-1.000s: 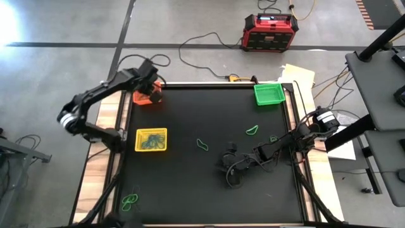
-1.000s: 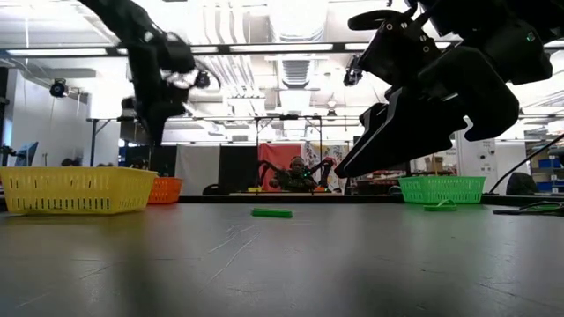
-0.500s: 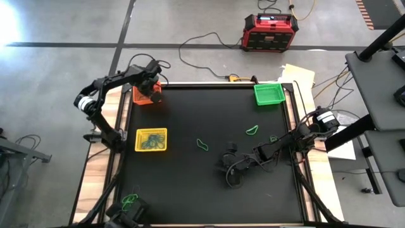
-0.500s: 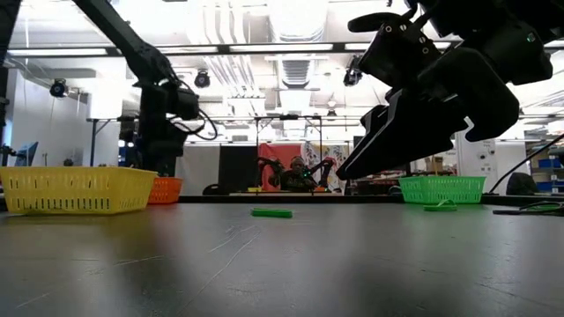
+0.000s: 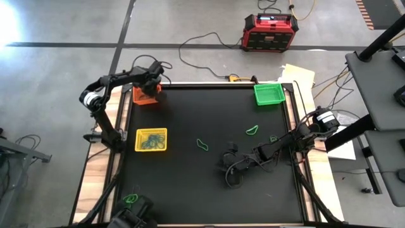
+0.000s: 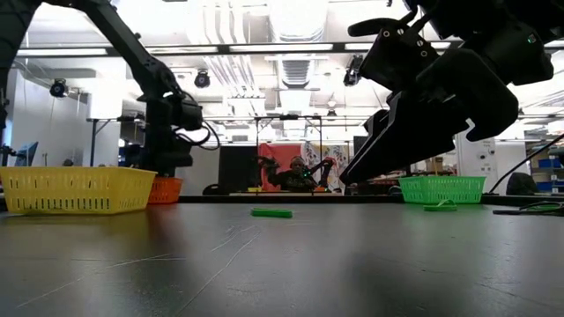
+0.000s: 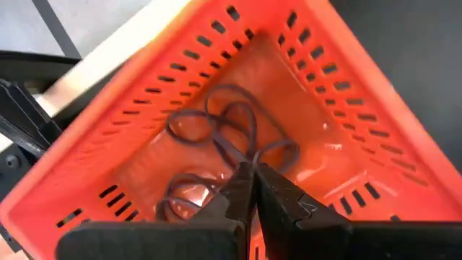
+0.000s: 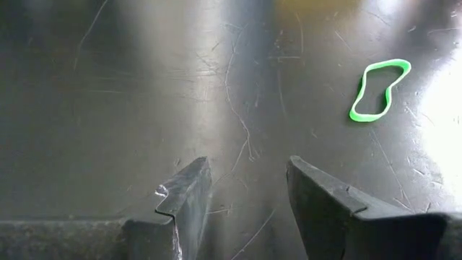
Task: Sort rubber bands into baskets
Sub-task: Put the purple rubber band into the orange bin
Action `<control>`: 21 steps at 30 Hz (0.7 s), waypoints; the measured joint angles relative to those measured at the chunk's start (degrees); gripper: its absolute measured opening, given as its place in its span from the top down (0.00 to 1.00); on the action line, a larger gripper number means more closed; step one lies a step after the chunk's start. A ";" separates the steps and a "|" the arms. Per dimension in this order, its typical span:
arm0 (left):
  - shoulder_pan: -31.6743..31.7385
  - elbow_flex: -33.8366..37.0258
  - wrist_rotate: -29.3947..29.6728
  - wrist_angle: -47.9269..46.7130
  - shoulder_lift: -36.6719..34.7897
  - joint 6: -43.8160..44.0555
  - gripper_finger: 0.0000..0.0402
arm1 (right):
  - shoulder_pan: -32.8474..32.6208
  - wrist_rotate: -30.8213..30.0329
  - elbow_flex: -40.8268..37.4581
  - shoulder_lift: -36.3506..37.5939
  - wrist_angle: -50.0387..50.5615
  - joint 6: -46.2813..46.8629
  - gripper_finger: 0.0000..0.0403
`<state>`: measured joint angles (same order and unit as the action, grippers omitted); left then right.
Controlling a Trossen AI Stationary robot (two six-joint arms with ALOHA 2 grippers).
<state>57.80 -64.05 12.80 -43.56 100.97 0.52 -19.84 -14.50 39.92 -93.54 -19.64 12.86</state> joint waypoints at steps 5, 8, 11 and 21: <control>-0.28 0.00 0.04 -0.18 -2.17 0.07 0.92 | 0.00 0.00 0.00 0.00 0.00 -0.83 0.56; -0.37 0.00 0.03 -1.57 -3.27 1.10 0.84 | 0.00 0.01 0.00 0.00 0.03 -1.12 0.56; -1.04 0.01 -0.21 -3.34 -5.03 1.60 0.74 | 0.00 0.15 0.00 0.00 0.09 -1.60 0.56; -11.07 0.46 -4.38 -7.21 -19.74 7.77 0.44 | 0.22 -0.51 0.00 0.02 0.07 -7.05 0.56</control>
<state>46.73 -63.59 8.42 -50.77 81.23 8.30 -19.62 -15.02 39.92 -93.52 -19.57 5.81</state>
